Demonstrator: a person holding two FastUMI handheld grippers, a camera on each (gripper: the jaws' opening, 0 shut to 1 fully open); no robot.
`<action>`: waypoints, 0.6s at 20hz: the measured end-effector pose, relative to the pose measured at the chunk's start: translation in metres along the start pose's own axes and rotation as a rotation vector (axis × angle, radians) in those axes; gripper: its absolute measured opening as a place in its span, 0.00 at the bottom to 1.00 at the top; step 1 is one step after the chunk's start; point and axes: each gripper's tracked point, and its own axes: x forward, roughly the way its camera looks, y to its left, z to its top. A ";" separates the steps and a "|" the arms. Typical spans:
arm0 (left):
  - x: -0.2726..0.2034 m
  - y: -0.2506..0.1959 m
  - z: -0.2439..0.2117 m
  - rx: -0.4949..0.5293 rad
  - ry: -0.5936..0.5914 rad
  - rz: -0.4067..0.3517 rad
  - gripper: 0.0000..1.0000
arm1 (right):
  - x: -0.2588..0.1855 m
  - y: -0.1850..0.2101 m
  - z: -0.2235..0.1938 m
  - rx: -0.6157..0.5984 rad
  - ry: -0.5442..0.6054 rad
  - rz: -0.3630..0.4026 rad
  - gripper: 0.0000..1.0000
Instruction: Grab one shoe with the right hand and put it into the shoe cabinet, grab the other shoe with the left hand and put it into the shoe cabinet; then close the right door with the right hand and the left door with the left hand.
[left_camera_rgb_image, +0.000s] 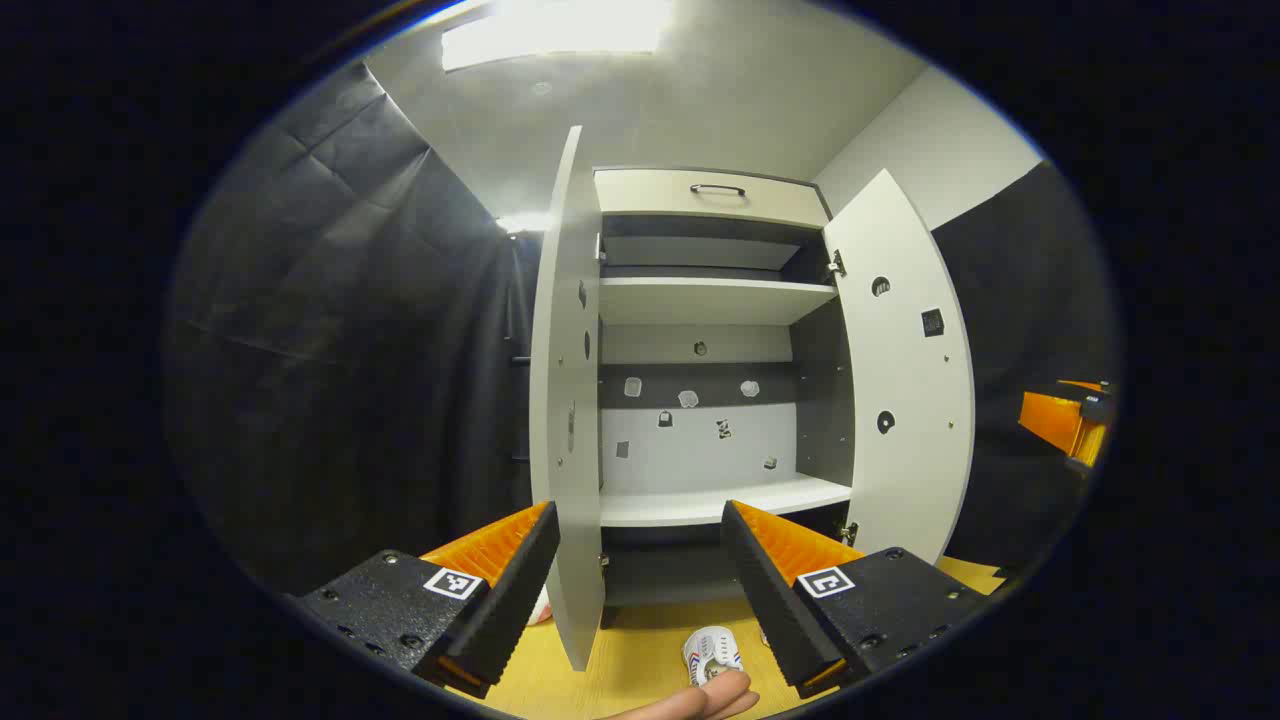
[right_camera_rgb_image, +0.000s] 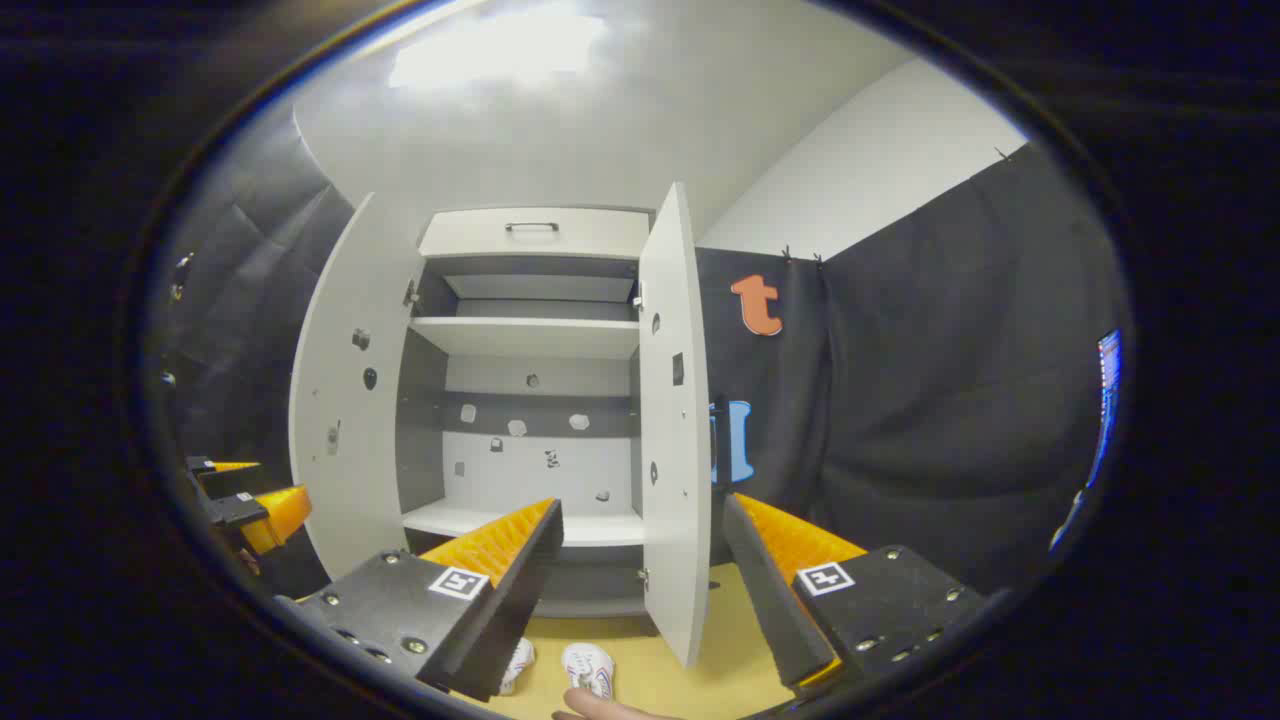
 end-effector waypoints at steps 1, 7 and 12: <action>-0.002 -0.002 -0.001 -0.009 0.009 -0.012 0.98 | 0.000 0.002 -0.001 -0.002 0.006 0.000 0.96; -0.002 -0.008 0.000 -0.047 0.021 -0.009 0.99 | -0.005 0.018 -0.018 -0.051 0.045 0.063 0.96; 0.002 -0.003 0.005 -0.041 -0.003 0.031 0.99 | -0.003 0.028 -0.030 -0.067 0.060 0.089 0.96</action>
